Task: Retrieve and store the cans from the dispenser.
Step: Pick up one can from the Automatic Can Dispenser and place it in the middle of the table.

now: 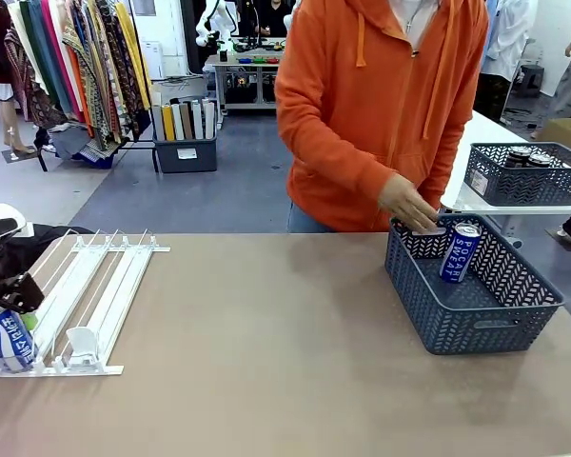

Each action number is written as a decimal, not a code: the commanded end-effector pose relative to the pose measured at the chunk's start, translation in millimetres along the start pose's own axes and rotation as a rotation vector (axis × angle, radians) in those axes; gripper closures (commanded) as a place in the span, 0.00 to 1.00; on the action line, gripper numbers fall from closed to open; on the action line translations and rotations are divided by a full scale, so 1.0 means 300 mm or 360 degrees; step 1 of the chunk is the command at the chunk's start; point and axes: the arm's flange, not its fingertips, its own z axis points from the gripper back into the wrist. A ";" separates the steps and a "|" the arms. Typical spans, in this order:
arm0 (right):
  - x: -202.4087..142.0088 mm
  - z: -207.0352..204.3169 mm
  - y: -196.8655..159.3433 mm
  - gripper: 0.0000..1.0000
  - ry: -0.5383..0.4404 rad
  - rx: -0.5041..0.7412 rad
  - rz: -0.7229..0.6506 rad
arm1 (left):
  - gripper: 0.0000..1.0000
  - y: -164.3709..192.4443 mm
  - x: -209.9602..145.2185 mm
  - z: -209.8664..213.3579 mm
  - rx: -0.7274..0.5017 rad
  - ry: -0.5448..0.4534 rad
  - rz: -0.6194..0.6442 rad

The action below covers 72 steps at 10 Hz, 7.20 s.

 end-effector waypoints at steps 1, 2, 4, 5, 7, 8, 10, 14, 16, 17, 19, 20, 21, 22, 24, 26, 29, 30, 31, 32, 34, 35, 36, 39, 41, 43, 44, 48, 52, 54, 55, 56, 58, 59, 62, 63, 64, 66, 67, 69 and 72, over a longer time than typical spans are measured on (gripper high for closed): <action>-0.003 0.008 0.008 0.00 0.0012 -0.0001 -0.0009 | 0.00 -0.003 -0.093 -0.062 0.0055 -0.0014 0.0029; -0.003 0.008 0.008 0.00 0.0012 -0.0001 -0.0009 | 0.58 -0.001 -0.093 -0.058 0.0075 -0.0009 0.0028; -0.003 0.008 0.008 0.00 0.0012 -0.0001 -0.0009 | 1.00 0.003 -0.092 -0.056 0.0069 -0.0015 0.0036; -0.003 0.008 0.008 0.00 0.0012 -0.0001 -0.0009 | 1.00 0.005 -0.096 -0.053 0.0064 -0.0017 0.0041; -0.003 0.008 0.008 0.00 0.0012 -0.0001 -0.0009 | 1.00 0.004 -0.100 -0.051 0.0073 -0.0033 0.0066; -0.003 0.008 0.008 0.00 0.0012 -0.0001 -0.0009 | 1.00 0.001 -0.102 -0.050 0.0067 -0.0033 0.0056; -0.003 0.008 0.008 0.00 0.0012 -0.0001 -0.0009 | 1.00 -0.012 -0.106 -0.020 0.0047 -0.0077 0.0055; -0.003 0.008 0.008 0.00 0.0012 -0.0001 -0.0009 | 1.00 -0.089 -0.145 0.290 0.0006 -0.0259 -0.0011; -0.003 0.008 0.008 0.00 0.0012 -0.0001 -0.0009 | 1.00 -0.110 -0.218 0.481 0.0006 -0.0416 -0.0054; -0.003 0.008 0.008 0.00 0.0012 -0.0001 -0.0009 | 1.00 -0.110 -0.276 0.564 0.0016 -0.0523 -0.0083; -0.003 0.008 0.008 0.00 0.0012 -0.0001 -0.0009 | 1.00 -0.083 -0.382 0.639 -0.0091 -0.0714 -0.0109; -0.003 0.008 0.008 0.00 0.0012 -0.0001 -0.0009 | 1.00 -0.039 -0.400 0.640 -0.0187 -0.0754 -0.0073; -0.003 0.008 0.008 0.00 0.0012 -0.0001 -0.0009 | 1.00 -0.106 -0.347 0.651 -0.0001 -0.0630 -0.0092; -0.003 0.008 0.008 0.00 0.0012 -0.0001 -0.0009 | 1.00 -0.106 -0.347 0.651 -0.0001 -0.0630 -0.0092; -0.003 0.008 0.008 0.00 0.0012 -0.0001 -0.0009 | 1.00 -0.106 -0.347 0.651 -0.0001 -0.0630 -0.0092; -0.003 0.008 0.008 0.00 0.0012 -0.0001 -0.0009 | 1.00 -0.143 -0.342 0.596 -0.0127 -0.0590 -0.0181; -0.003 0.008 0.008 0.00 0.0012 -0.0001 -0.0009 | 1.00 -0.671 -0.109 0.510 -0.0138 -0.0465 -0.0730; -0.003 0.008 0.008 0.00 0.0012 -0.0001 -0.0009 | 1.00 -0.873 -0.054 0.454 -0.0065 -0.0363 -0.0833; -0.003 0.008 0.008 0.00 0.0012 -0.0001 -0.0009 | 1.00 -1.062 -0.018 0.389 -0.0056 -0.0271 -0.0946; -0.003 0.008 0.008 0.00 0.0012 -0.0001 -0.0009 | 1.00 -1.222 0.001 0.323 -0.0059 -0.0226 -0.1022; -0.003 0.008 0.008 0.00 0.0012 -0.0001 -0.0009 | 1.00 -1.420 0.046 0.226 -0.0019 -0.0146 -0.1081; -0.003 0.008 0.008 0.00 0.0012 -0.0001 -0.0009 | 1.00 -1.458 0.067 0.183 0.0015 -0.0106 -0.1063; -0.003 0.008 0.008 0.00 0.0012 -0.0001 -0.0009 | 1.00 -1.489 0.086 0.139 0.0044 -0.0065 -0.1004; -0.003 0.008 0.008 0.00 0.0012 -0.0001 -0.0009 | 1.00 -1.535 0.129 0.037 0.0075 0.0029 -0.0787; -0.003 0.008 0.008 0.00 0.0012 -0.0001 -0.0009 | 1.00 -1.529 0.140 0.001 0.0076 0.0010 -0.0743; -0.003 0.008 0.008 0.00 0.0012 -0.0001 -0.0009 | 1.00 -1.527 0.141 -0.008 0.0066 0.0010 -0.0753; -0.003 0.008 0.008 0.00 0.0012 -0.0001 -0.0009 | 0.92 -1.527 0.140 -0.006 0.0067 -0.0002 -0.0759; -0.003 0.008 0.008 0.00 0.0012 -0.0001 -0.0009 | 0.00 -1.497 0.103 0.064 0.0014 -0.0081 -0.0790; -0.003 0.008 0.008 0.00 0.0012 -0.0001 -0.0009 | 0.00 -0.977 -0.069 0.561 -0.0372 -0.0416 -0.0688; -0.003 0.008 0.008 0.00 0.0012 -0.0001 -0.0009 | 0.00 -0.582 -0.095 0.654 -0.0581 -0.0481 -0.0428; -0.003 0.008 0.008 0.00 0.0012 -0.0001 -0.0009 | 0.00 -0.406 -0.108 0.671 -0.0800 -0.0467 -0.0397; -0.003 0.008 0.008 0.00 0.0012 -0.0001 -0.0009 | 0.00 -0.230 -0.112 0.664 -0.0898 -0.0452 -0.0231; -0.003 0.008 0.008 0.00 0.0012 -0.0001 -0.0009 | 0.00 0.141 -0.178 0.546 -0.1424 -0.0531 0.0010; -0.003 0.008 0.008 0.00 0.0012 -0.0001 -0.0009 | 0.00 0.270 -0.240 0.458 -0.1598 -0.0593 0.0161; -0.003 0.008 0.008 0.00 0.0012 -0.0001 -0.0009 | 0.00 0.405 -0.296 0.253 -0.1831 -0.0542 0.0439; -0.003 0.008 0.008 0.00 0.0012 -0.0001 -0.0009 | 0.00 0.423 -0.326 0.350 -0.1734 -0.0622 0.0346; -0.003 0.008 0.008 0.00 0.0012 -0.0001 -0.0009 | 0.00 0.423 -0.326 0.350 -0.1734 -0.0622 0.0346; -0.003 0.008 0.008 0.00 0.0012 -0.0001 -0.0009 | 0.00 0.423 -0.326 0.350 -0.1734 -0.0622 0.0346; -0.003 0.008 0.008 0.00 0.0012 -0.0001 -0.0009 | 0.00 0.423 -0.326 0.350 -0.1734 -0.0622 0.0346; -0.003 0.008 0.008 0.00 0.0012 -0.0001 -0.0009 | 0.00 0.423 -0.326 0.350 -0.1734 -0.0622 0.0346; -0.003 0.008 0.008 0.00 0.0012 -0.0001 -0.0009 | 0.00 0.423 -0.326 0.350 -0.1734 -0.0622 0.0346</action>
